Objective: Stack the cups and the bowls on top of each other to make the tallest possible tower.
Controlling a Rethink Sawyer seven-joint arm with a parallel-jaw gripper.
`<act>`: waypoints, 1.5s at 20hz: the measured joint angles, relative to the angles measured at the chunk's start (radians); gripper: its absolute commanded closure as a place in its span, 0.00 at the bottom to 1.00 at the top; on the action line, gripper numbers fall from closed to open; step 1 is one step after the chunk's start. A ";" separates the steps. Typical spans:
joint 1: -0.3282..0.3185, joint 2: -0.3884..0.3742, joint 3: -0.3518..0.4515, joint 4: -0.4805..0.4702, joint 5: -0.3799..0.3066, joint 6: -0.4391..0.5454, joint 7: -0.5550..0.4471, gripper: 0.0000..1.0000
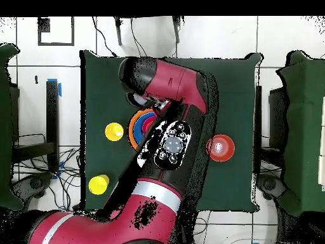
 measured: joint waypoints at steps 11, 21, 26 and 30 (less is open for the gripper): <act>0.005 -0.001 -0.002 0.004 -0.001 0.000 0.000 1.00; 0.037 0.000 -0.005 0.009 -0.002 0.000 0.000 1.00; 0.049 -0.004 -0.005 0.027 -0.002 -0.001 0.000 1.00; 0.053 -0.009 -0.005 0.051 -0.002 -0.012 0.000 1.00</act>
